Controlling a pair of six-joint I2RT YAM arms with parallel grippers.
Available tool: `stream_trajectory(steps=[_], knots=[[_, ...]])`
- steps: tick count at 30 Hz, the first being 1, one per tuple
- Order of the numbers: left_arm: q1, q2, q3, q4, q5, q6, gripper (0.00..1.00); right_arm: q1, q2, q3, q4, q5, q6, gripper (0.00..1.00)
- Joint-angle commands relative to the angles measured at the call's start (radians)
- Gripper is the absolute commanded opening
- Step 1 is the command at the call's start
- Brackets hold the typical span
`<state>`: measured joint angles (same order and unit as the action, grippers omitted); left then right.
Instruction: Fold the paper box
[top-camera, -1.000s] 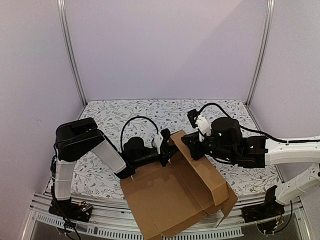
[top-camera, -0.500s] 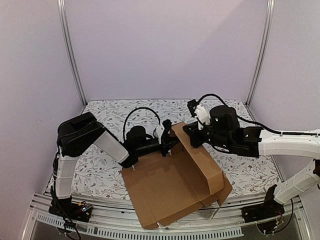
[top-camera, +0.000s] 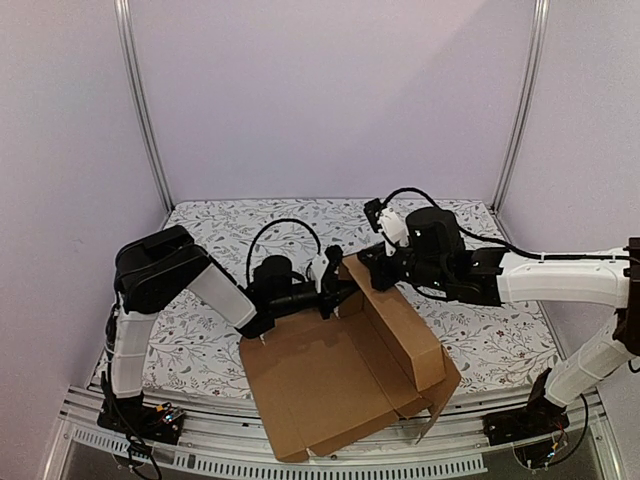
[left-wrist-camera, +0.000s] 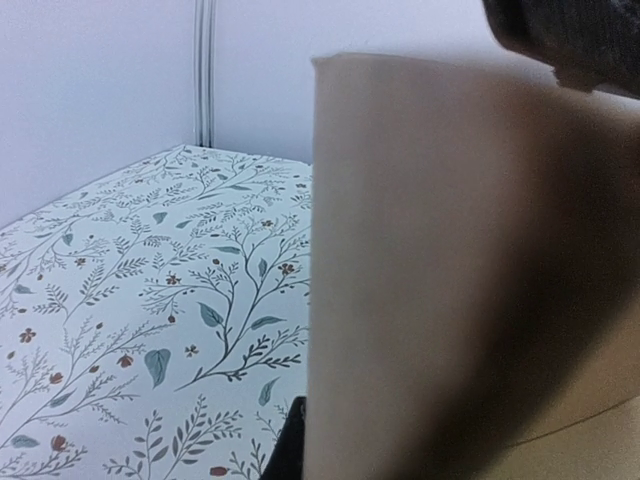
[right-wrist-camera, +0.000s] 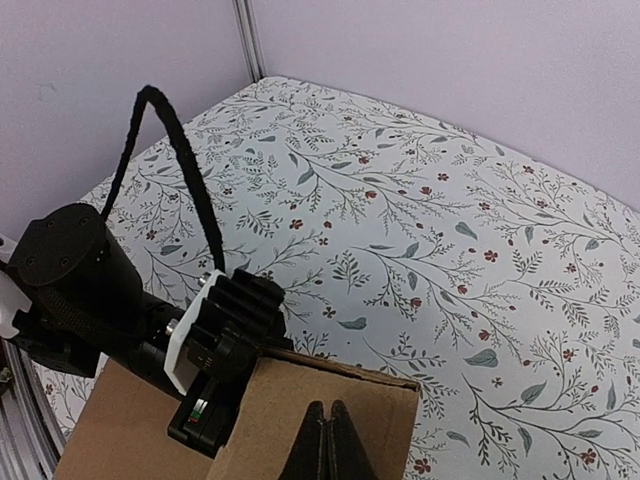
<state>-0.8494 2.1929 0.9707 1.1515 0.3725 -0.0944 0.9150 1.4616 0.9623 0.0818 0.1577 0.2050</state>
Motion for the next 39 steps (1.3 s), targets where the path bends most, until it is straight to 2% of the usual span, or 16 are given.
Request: stream_trajectory(steps=[1, 8, 23, 39], knots=[[-0.018, -0.004, -0.021, 0.056, -0.005, -0.035, 0.0, -0.006, 0.031, 0.018, 0.021, -0.031, 0.022, 0.0], [-0.023, 0.021, -0.022, 0.079, -0.022, -0.048, 0.01, -0.006, 0.071, 0.004, 0.035, -0.035, 0.027, 0.0], [-0.031, 0.045, -0.024, 0.107, -0.043, -0.05, 0.23, -0.006, 0.092, -0.068, 0.035, -0.032, 0.037, 0.0], [-0.057, 0.047, -0.074, 0.092, -0.135, 0.009, 0.28, -0.006, 0.053, -0.079, 0.033, -0.047, 0.039, 0.0]])
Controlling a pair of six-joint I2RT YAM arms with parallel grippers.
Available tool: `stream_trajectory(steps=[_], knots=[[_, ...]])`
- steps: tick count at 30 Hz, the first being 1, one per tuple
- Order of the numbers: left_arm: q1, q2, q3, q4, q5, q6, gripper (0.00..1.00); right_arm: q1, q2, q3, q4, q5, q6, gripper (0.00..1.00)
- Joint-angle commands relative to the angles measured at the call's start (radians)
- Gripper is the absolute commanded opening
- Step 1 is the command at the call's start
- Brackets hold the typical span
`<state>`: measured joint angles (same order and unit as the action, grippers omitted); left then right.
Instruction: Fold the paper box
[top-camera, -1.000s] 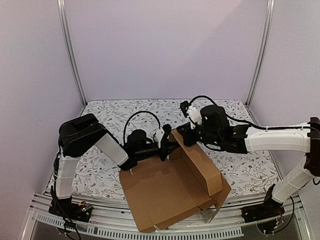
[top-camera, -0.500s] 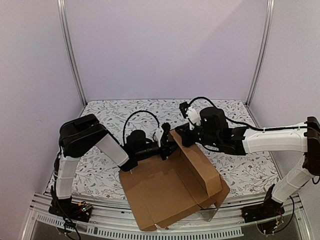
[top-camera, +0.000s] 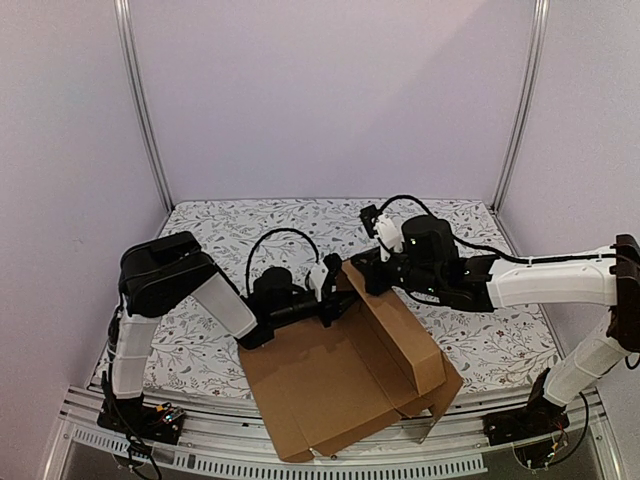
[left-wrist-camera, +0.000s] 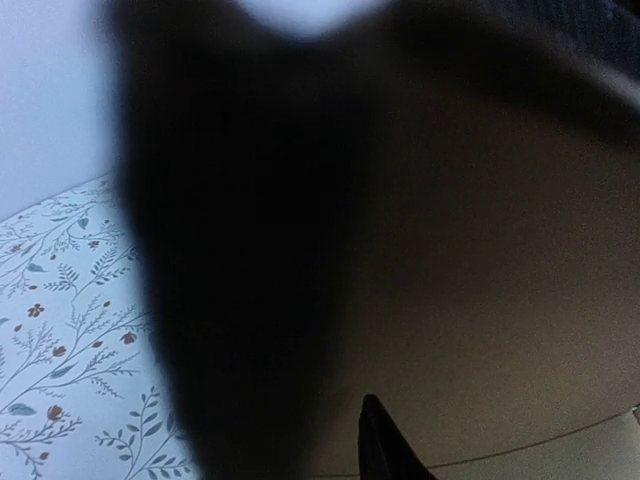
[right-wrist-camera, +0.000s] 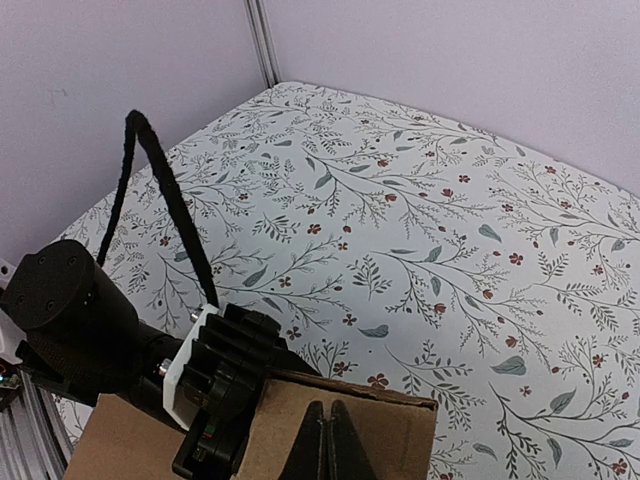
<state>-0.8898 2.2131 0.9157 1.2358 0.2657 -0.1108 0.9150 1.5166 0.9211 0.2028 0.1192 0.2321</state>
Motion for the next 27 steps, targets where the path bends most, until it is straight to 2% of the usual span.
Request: stream_trajectory(steps=[1, 7, 14, 25, 27], knots=[[-0.016, 0.03, -0.017, 0.007, -0.032, 0.027, 0.28, -0.005, -0.002, -0.037, -0.088, -0.009, 0.012, 0.0], [-0.015, 0.053, 0.007, 0.001, -0.029, 0.018, 0.22, -0.006, -0.007, -0.042, -0.088, -0.01, 0.014, 0.0], [-0.014, 0.067, 0.035, -0.012, -0.022, 0.016, 0.0, -0.005, -0.01, -0.04, -0.087, -0.014, 0.018, 0.0], [-0.015, 0.058, 0.026, -0.013, -0.043, 0.028, 0.0, -0.005, -0.006, -0.039, -0.08, -0.018, 0.024, 0.0], [-0.015, 0.052, 0.022, -0.008, -0.047, 0.028, 0.08, -0.006, -0.004, -0.039, -0.08, -0.019, 0.025, 0.0]])
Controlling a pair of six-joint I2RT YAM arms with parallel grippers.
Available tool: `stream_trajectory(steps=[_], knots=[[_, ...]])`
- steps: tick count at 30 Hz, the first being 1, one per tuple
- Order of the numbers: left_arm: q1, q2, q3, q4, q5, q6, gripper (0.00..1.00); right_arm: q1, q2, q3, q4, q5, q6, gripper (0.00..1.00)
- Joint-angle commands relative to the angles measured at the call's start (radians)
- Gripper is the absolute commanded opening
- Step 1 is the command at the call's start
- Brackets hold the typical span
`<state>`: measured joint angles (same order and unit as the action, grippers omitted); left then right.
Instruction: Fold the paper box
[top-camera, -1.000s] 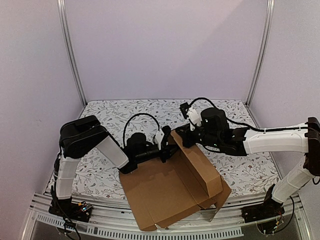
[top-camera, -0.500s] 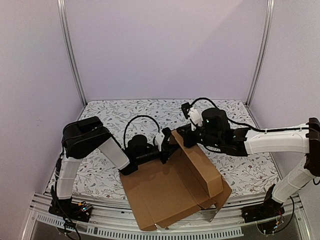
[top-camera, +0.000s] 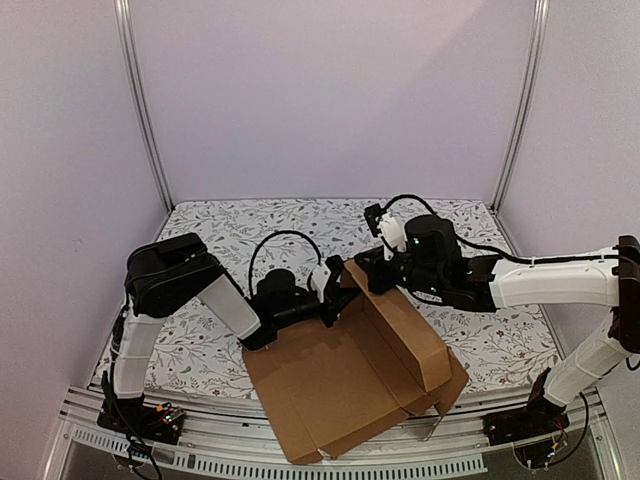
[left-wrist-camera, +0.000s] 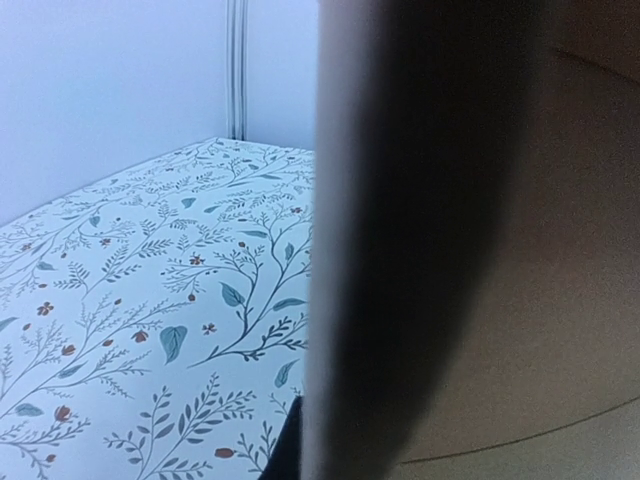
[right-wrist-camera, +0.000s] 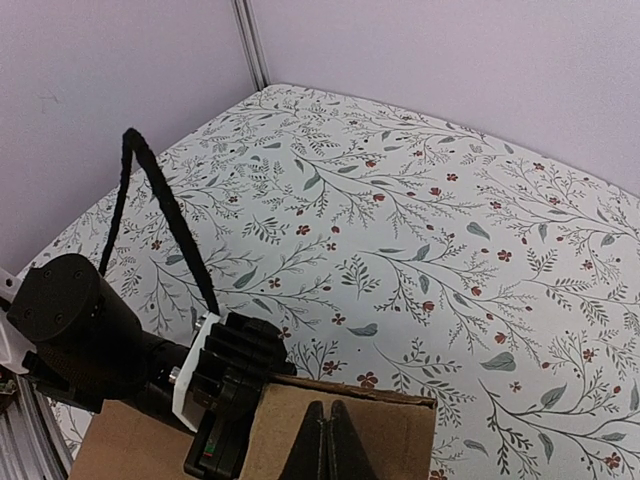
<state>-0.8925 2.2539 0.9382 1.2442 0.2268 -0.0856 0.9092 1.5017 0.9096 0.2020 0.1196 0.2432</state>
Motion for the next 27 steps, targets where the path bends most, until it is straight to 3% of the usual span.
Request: stream_trajectory(steps=[1, 3, 7, 27], knots=[[-0.013, 0.007, -0.003, -0.01, -0.01, 0.003, 0.14, 0.0, 0.01, -0.029, -0.079, -0.02, 0.014, 0.0], [-0.011, -0.002, -0.009, 0.002, -0.019, 0.003, 0.24, 0.0, 0.009, -0.029, -0.078, -0.02, 0.017, 0.0], [-0.01, -0.024, -0.008, 0.003, -0.031, 0.018, 0.31, 0.0, 0.003, -0.03, -0.079, -0.021, 0.018, 0.0], [0.015, -0.062, -0.01, 0.057, 0.015, -0.029, 0.22, 0.0, -0.024, -0.054, -0.079, -0.014, 0.021, 0.0]])
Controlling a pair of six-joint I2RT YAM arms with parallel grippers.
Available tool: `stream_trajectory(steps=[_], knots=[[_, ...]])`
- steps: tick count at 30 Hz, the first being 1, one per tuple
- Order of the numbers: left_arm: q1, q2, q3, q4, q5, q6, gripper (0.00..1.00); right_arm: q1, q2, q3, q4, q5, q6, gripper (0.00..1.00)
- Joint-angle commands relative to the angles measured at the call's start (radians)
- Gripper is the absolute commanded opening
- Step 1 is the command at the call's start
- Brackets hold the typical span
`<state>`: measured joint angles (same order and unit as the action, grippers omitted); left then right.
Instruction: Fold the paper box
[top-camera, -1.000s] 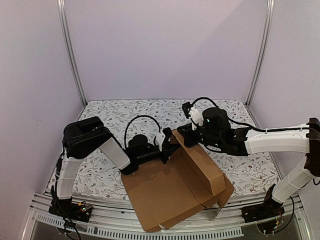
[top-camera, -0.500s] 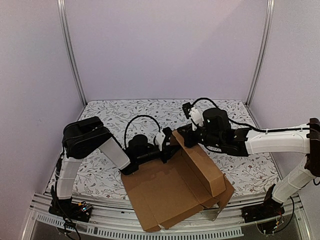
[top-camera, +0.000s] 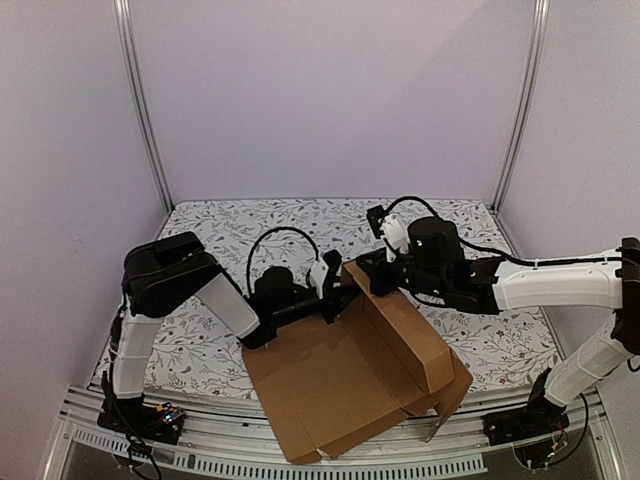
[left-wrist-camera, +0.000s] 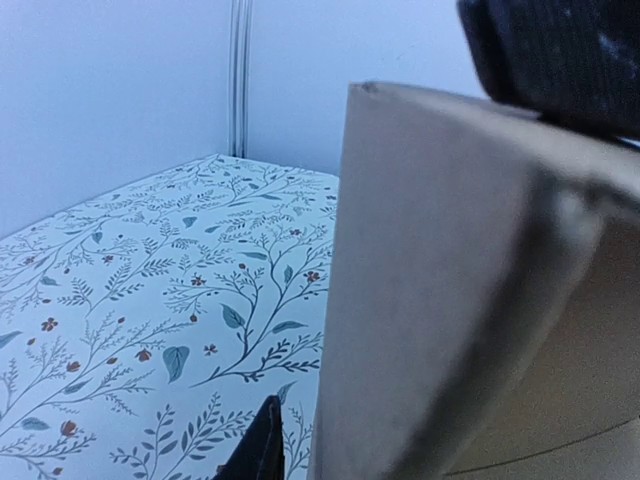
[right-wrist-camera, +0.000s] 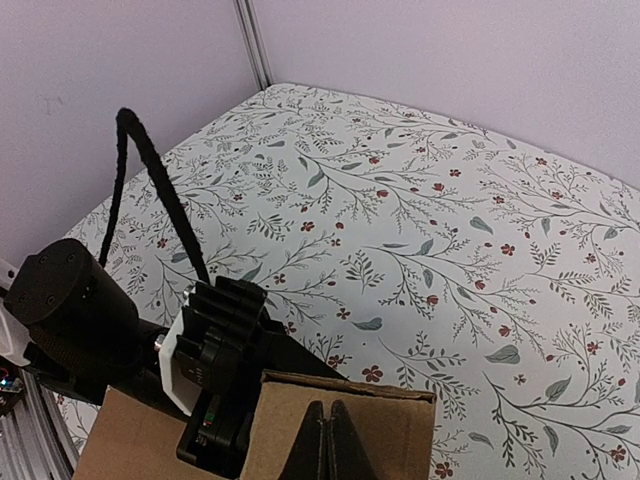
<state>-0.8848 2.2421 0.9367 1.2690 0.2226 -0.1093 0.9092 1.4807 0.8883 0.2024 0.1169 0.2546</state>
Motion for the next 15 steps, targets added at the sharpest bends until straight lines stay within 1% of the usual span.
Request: stream_trajectory(steps=[1, 3, 6, 7, 10, 15], knots=[[0.007, -0.052, -0.01, 0.033, 0.02, -0.004, 0.22, 0.0, -0.003, -0.032, -0.078, -0.011, 0.009, 0.0], [0.007, -0.057, -0.012, 0.037, 0.023, -0.005, 0.21, 0.0, -0.005, -0.031, -0.08, -0.01, 0.008, 0.0], [0.007, -0.06, -0.011, 0.037, 0.028, -0.008, 0.16, 0.0, -0.005, -0.029, -0.08, -0.012, 0.008, 0.0], [0.007, -0.058, -0.009, 0.035, 0.029, -0.008, 0.13, 0.0, -0.005, -0.03, -0.08, -0.013, 0.008, 0.0], [0.007, -0.048, -0.002, 0.029, 0.038, -0.008, 0.0, 0.0, -0.008, -0.031, -0.081, -0.011, 0.009, 0.0], [0.007, -0.047, -0.011, 0.039, 0.024, -0.011, 0.0, 0.0, -0.015, -0.031, -0.084, -0.008, 0.009, 0.0]])
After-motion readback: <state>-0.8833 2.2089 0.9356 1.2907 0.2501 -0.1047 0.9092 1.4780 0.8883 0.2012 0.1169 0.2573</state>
